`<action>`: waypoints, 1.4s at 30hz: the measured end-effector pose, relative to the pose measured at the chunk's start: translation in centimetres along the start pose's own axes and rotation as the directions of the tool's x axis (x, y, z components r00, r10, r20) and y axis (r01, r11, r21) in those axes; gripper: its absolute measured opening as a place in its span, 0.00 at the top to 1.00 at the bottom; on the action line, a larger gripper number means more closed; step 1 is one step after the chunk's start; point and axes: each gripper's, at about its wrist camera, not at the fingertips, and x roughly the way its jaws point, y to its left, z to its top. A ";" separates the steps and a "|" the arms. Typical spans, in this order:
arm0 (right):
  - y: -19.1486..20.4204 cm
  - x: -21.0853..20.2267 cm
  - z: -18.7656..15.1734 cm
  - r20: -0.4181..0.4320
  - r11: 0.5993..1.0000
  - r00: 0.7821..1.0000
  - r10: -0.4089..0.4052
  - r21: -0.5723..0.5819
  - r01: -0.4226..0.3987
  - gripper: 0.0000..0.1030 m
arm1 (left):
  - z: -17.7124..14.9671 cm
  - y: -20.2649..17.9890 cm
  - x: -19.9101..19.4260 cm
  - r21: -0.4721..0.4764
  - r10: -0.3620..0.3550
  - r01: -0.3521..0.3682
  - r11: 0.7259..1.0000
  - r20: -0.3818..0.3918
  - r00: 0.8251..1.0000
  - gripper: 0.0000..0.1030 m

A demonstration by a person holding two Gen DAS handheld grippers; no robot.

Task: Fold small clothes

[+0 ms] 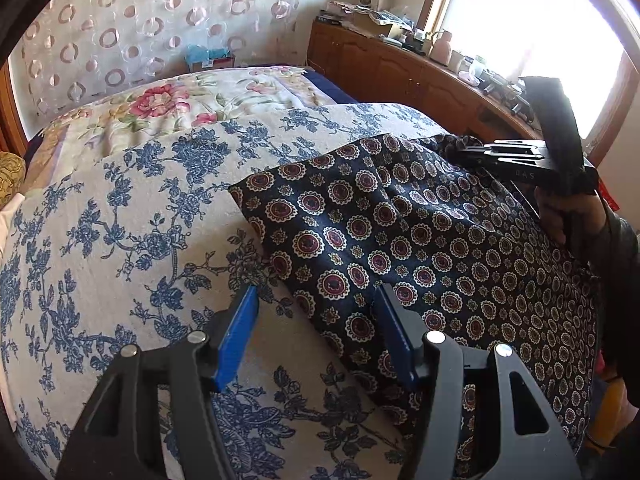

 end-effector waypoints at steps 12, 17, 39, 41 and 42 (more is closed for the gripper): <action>-0.5 -3.9 0.5 0.106 0.980 0.974 -0.199 0.026 0.197 0.98 | 1.3 0.1 0.0 0.004 0.007 -0.007 1.000 0.025 1.000 0.43; -0.7 -2.9 -0.2 0.059 0.975 0.973 -0.221 0.022 0.220 0.56 | 2.6 0.9 0.4 -0.009 0.044 -0.044 0.999 0.036 0.998 0.43; -0.4 -1.3 -0.5 -0.018 0.997 0.999 -0.030 0.065 0.031 0.95 | 3.7 2.4 1.5 -0.105 -0.081 0.089 0.990 0.078 0.994 1.00; 0.3 -2.5 -0.5 0.009 0.996 0.998 -0.063 0.059 0.062 0.96 | 3.7 1.8 -0.5 -0.096 -0.087 0.100 0.990 0.127 0.988 1.00; 0.6 -3.2 -0.4 0.028 0.996 0.997 -0.066 0.064 0.064 0.96 | 3.7 1.5 -1.7 -0.092 -0.091 0.106 0.990 0.154 0.984 1.00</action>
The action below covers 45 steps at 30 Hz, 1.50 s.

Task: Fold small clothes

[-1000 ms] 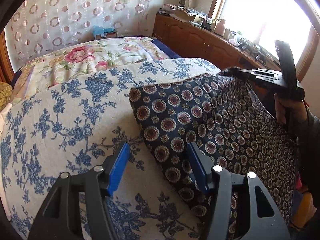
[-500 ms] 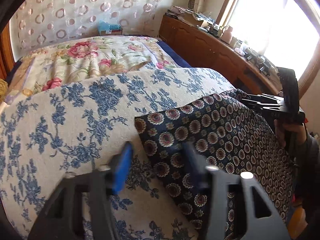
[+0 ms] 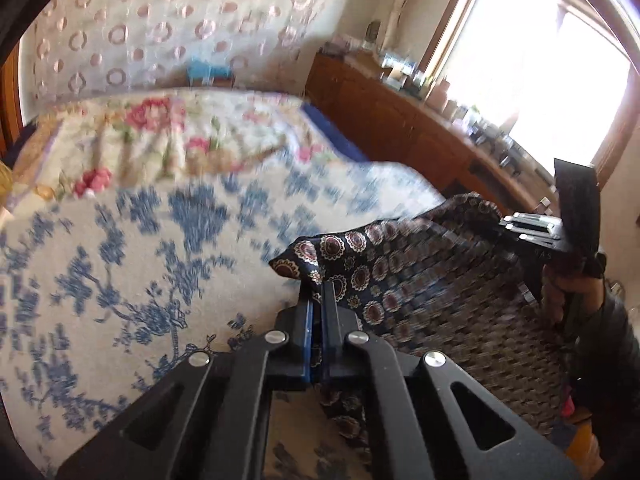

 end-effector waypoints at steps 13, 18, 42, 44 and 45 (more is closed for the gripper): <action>6.7 -17.0 1.3 0.343 0.999 0.939 -0.022 -0.026 0.033 0.96 | 0.1 -6.8 -18.5 0.139 0.015 -0.062 0.988 0.315 0.949 1.00; 10.6 -23.3 0.6 0.453 0.999 0.892 0.002 -0.049 0.022 0.96 | -1.5 -8.4 -26.2 0.159 0.021 -0.094 0.983 0.411 0.912 1.00; 18.7 -19.9 5.7 0.415 0.981 0.900 0.132 -0.186 -0.058 0.95 | 1.6 2.9 -20.3 0.072 0.347 -0.390 0.918 0.331 0.878 0.97; 17.2 -14.0 7.1 0.343 0.989 0.937 0.074 -0.146 -0.025 0.93 | 1.9 4.0 -15.9 0.096 0.390 -0.425 0.900 0.258 0.884 0.93; 16.8 -11.7 7.7 0.309 0.991 0.949 0.055 -0.130 -0.015 0.88 | 2.0 4.7 -14.0 0.104 0.387 -0.416 0.903 0.221 0.895 0.87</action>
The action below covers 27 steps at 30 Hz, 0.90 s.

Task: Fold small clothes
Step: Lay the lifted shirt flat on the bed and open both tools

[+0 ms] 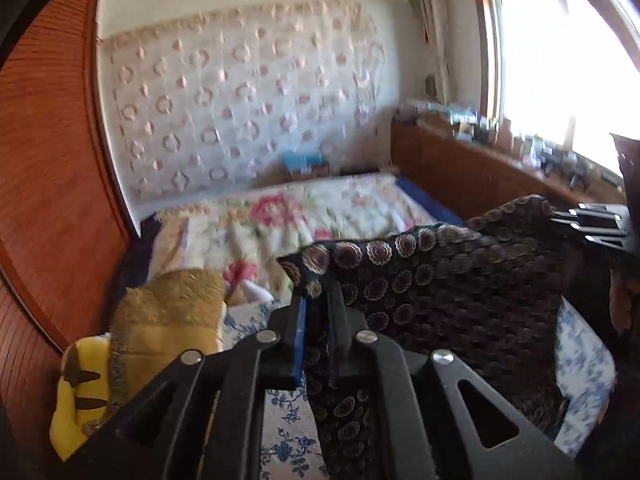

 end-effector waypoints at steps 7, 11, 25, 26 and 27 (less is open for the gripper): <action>-3.3 9.1 -3.7 -0.195 0.993 0.974 -0.114 0.016 0.119 0.61 | -2.0 -0.3 3.9 -0.013 -0.006 0.005 1.000 -0.104 0.995 0.61; -3.4 8.5 -5.6 -0.199 0.994 0.976 -0.090 0.046 0.101 0.56 | -3.4 -0.4 2.8 -0.027 -0.009 0.006 1.000 -0.117 0.993 0.61; 1.3 4.6 -10.8 -0.186 0.996 0.982 -0.018 0.082 0.034 0.52 | -9.0 -0.6 -0.8 -0.052 -0.058 0.050 0.997 -0.147 0.987 0.61; 1.5 4.5 -11.2 -0.186 0.996 0.982 -0.014 0.084 0.030 0.52 | -9.6 -0.7 -1.0 -0.056 -0.061 0.053 0.997 -0.152 0.986 0.61; 1.8 4.2 -11.6 -0.188 0.996 0.982 -0.011 0.085 0.027 0.52 | -10.0 -0.8 -1.2 -0.060 -0.062 0.053 0.997 -0.156 0.986 0.61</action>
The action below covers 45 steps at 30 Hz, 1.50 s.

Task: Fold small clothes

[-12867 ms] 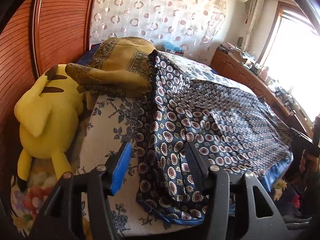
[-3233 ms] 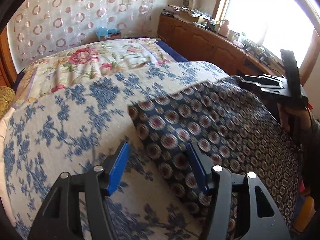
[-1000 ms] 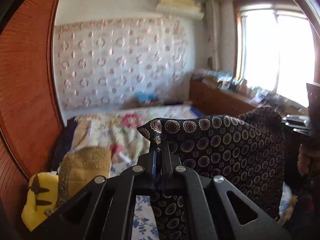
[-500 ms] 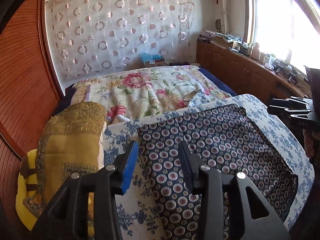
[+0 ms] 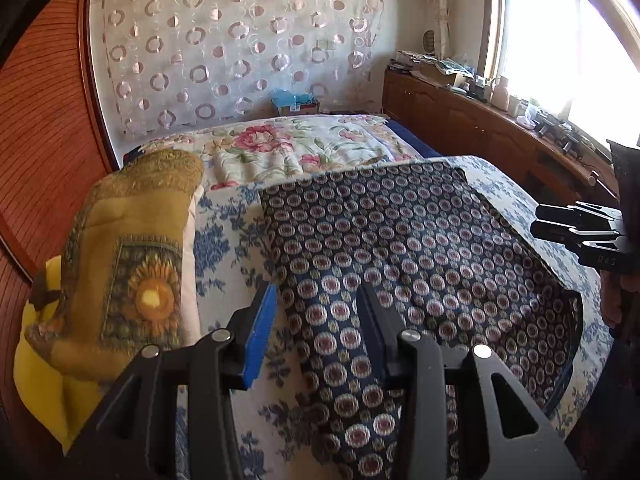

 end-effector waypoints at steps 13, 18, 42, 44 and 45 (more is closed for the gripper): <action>2.5 -3.7 -7.1 -0.010 1.000 1.000 -0.008 0.016 0.008 0.52 | -8.1 0.0 -3.5 -0.092 -0.040 0.037 0.995 -0.027 0.999 0.61; 2.7 -4.9 -8.8 -0.009 0.998 1.000 -0.004 0.055 0.004 0.52 | -10.1 0.0 -4.7 -0.124 -0.076 0.071 0.990 -0.038 0.996 0.61; 4.3 -5.1 -12.3 -0.075 0.996 0.996 0.038 0.080 -0.032 0.52 | -12.7 -1.0 -4.9 -0.144 -0.171 0.160 0.977 -0.066 0.983 0.71; 4.6 -4.9 -12.4 -0.079 0.997 0.996 0.028 0.075 -0.022 0.52 | -12.7 -1.0 -4.9 -0.142 -0.169 0.158 0.977 -0.067 0.983 0.71; 4.6 -4.9 -12.4 -0.080 0.997 0.997 0.024 0.076 -0.018 0.52 | -12.7 -1.0 -4.9 -0.140 -0.168 0.157 0.978 -0.068 0.984 0.71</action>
